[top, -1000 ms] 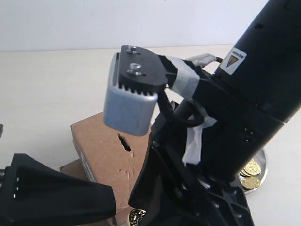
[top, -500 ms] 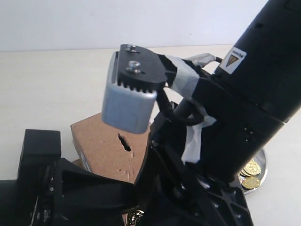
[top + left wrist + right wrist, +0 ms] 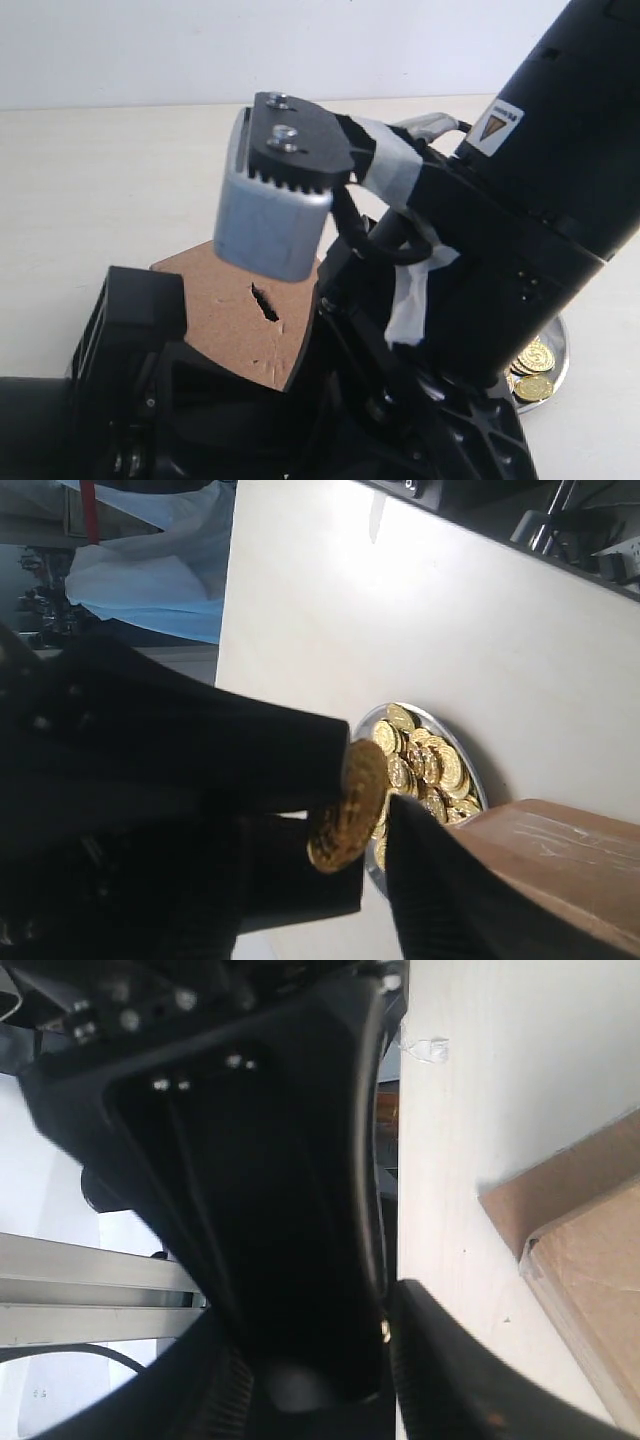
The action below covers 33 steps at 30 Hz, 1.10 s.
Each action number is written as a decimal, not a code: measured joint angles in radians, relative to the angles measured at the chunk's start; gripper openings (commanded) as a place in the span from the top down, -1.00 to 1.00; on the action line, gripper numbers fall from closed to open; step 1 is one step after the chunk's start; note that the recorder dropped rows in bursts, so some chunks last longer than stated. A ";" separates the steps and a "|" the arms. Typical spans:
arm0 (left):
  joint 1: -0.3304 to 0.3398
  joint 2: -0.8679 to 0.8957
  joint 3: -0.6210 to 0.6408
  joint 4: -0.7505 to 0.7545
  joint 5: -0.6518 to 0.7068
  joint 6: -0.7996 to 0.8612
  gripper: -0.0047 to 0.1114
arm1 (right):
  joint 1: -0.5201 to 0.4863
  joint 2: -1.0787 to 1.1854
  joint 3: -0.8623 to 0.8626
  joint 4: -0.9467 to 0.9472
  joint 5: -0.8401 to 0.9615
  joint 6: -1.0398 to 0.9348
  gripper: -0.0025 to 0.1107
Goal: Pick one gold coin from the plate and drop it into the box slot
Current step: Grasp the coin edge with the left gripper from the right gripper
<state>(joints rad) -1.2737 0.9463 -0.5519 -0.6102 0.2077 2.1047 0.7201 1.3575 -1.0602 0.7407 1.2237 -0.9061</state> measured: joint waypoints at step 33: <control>0.000 0.008 -0.002 0.000 0.037 0.000 0.65 | 0.000 0.000 0.004 -0.004 0.002 0.000 0.41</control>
<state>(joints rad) -1.2737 0.9544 -0.5539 -0.6102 0.2452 2.1047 0.7201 1.3575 -1.0563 0.7371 1.2253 -0.9061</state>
